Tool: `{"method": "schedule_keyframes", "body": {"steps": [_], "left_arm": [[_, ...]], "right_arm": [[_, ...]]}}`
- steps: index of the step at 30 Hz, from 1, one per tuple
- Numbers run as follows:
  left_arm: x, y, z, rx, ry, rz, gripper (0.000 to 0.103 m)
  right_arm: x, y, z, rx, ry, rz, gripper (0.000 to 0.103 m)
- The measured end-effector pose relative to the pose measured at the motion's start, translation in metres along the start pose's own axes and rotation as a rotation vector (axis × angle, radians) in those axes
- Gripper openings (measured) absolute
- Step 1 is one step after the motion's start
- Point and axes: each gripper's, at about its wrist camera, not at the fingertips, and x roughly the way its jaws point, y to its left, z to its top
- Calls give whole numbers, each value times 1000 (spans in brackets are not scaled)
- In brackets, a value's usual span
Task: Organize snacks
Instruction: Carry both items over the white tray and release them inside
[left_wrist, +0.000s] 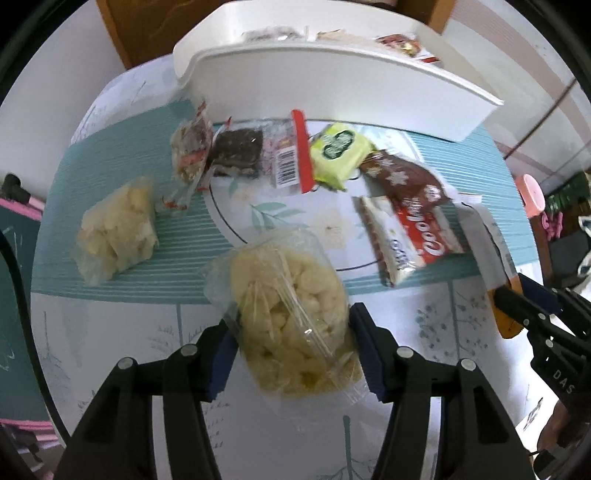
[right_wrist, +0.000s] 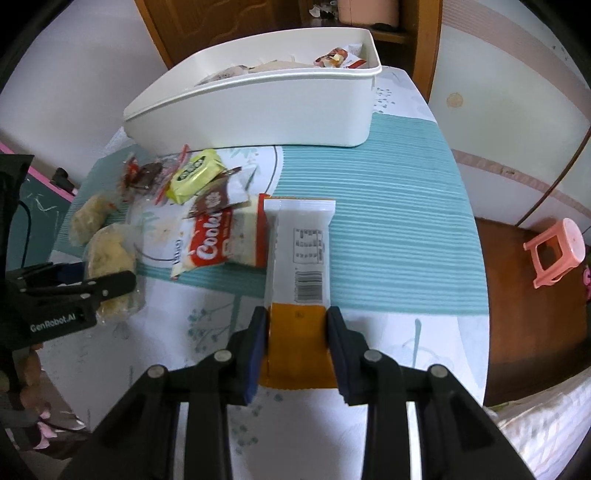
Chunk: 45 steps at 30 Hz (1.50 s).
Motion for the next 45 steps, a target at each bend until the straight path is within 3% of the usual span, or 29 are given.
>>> {"method": "schedule_keyframes", "body": {"steps": [7,12,20,27,35,45], "left_arm": [[-31,-6,3,38,-67,-15,57],[-64,-5,13,51,-120,-45,57],[-123,-3,57,75,-221,-82,57],[-162,-2,105,107,-285,-76,57],[-175,7,166,118,-346,-29,57],[-166,13,221,135,-388,39,57]], "right_arm": [[-37,7,-3,7,-60,40,32],[-72,15,14,-6,-156,72,32],[-118,25,55,-37,-303,102,32],[-137,34,92,-86,-368,100,32],[-148,42,145,-97,-433,81,32],[-151,40,205,-67,-480,53,33]]}}
